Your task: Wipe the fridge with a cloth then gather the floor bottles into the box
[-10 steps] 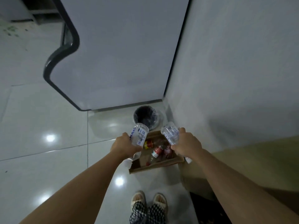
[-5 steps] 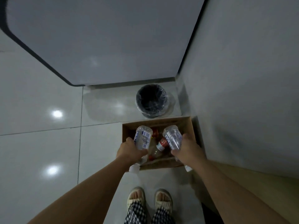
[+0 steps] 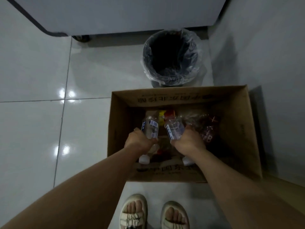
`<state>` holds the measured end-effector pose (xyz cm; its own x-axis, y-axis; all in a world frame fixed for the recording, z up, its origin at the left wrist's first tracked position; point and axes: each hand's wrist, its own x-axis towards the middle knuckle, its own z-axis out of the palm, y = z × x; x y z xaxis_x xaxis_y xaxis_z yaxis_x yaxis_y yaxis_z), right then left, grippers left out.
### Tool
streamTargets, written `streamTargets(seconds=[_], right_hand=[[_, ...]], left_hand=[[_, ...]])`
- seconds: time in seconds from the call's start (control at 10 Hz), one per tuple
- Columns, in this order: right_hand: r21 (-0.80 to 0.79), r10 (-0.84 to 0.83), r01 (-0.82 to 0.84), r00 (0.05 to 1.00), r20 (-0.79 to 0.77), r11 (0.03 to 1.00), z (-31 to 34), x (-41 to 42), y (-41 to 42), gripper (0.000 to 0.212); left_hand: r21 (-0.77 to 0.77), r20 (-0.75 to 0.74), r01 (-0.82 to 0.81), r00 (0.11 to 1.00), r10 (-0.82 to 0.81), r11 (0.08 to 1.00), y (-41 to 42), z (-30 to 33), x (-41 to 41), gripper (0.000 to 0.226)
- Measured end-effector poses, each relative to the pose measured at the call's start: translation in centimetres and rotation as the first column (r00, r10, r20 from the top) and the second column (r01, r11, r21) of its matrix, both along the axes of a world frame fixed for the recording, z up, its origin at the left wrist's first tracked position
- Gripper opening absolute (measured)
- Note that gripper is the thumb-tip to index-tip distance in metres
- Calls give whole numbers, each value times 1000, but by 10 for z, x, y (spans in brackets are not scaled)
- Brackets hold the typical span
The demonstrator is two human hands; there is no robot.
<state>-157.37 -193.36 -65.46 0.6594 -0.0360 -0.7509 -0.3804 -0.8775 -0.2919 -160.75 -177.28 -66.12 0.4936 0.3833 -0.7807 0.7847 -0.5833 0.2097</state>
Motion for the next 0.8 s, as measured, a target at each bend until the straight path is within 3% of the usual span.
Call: streamTargets(seconds=[0.1, 0.2, 0.4, 0.6, 0.8], right_hand=[[-44, -23, 22, 999, -26, 999, -21, -2, 10, 36], [-77, -10, 8, 999, -35, 997, -30, -3, 16, 55], [-103, 95, -103, 992, -83, 989, -25, -9, 17, 56], [-68, 178, -187, 976, -123, 980, 16, -12, 10, 47], [-17, 347, -349, 934, -86, 937, 98, -10, 0, 66]], left_hand=[[0, -27, 2, 1000, -2, 1000, 2, -26, -3, 70], [-3, -32, 13, 999, -13, 1000, 0, -40, -5, 70], [1, -57, 38, 998, -38, 999, 3, -38, -5, 63], [-4, -42, 157, 987, -157, 988, 3, 7, 4, 48], [53, 43, 167, 985, -169, 984, 4, 101, 21, 46]])
